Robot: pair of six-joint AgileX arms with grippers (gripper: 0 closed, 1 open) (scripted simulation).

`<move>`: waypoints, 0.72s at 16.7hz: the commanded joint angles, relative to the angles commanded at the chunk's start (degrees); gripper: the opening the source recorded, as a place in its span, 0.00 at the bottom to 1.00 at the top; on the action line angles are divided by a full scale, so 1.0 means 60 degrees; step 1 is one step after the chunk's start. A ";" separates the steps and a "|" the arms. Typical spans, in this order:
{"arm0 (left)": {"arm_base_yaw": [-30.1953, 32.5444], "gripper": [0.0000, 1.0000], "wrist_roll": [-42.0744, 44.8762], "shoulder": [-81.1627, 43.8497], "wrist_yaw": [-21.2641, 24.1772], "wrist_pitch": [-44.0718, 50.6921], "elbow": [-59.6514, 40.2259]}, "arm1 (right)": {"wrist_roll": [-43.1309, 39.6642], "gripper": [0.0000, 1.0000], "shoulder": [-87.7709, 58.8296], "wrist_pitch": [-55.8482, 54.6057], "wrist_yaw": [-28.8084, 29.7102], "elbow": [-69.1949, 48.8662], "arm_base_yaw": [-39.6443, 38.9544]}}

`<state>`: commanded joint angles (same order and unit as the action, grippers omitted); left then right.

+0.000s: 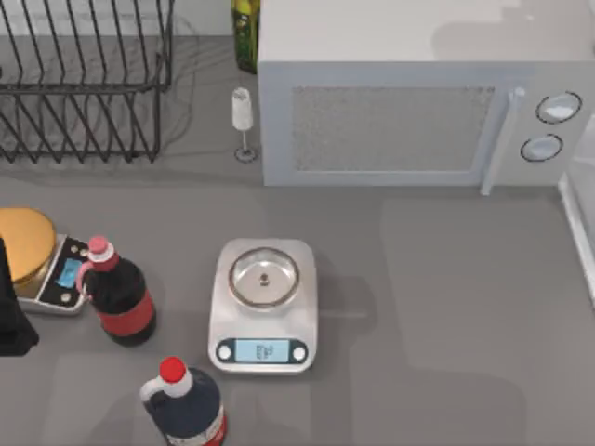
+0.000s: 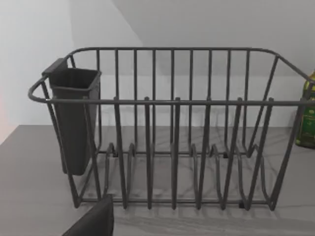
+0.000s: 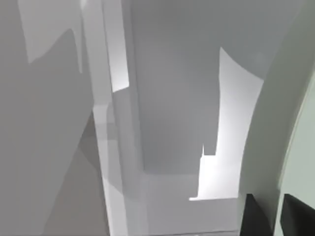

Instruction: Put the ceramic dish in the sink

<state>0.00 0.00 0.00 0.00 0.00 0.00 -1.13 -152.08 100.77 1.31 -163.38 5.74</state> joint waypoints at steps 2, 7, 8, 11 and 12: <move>0.0000 1.00 0.0000 0.0000 0.0000 0.0000 0.0000 | -0.0299 0.00 -0.0446 -0.0005 -0.0106 -0.0379 -0.0126; 0.0000 1.00 0.0000 0.0000 0.0000 0.0000 0.0000 | -0.0363 0.00 -0.0536 -0.0007 -0.0132 -0.0471 -0.0171; 0.0000 1.00 0.0000 0.0000 0.0000 0.0000 0.0000 | -0.0363 0.08 -0.0536 -0.0007 -0.0132 -0.0471 -0.0171; 0.0000 1.00 0.0000 0.0000 0.0000 0.0000 0.0000 | -0.0363 0.30 -0.0536 -0.0007 -0.0132 -0.0471 -0.0171; 0.0000 1.00 0.0000 0.0000 0.0000 0.0000 0.0000 | -0.0363 0.38 -0.0536 -0.0007 -0.0132 -0.0471 -0.0171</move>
<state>0.00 0.00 0.00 0.00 0.00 0.00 -3.30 -155.29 100.73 0.52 -166.20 4.72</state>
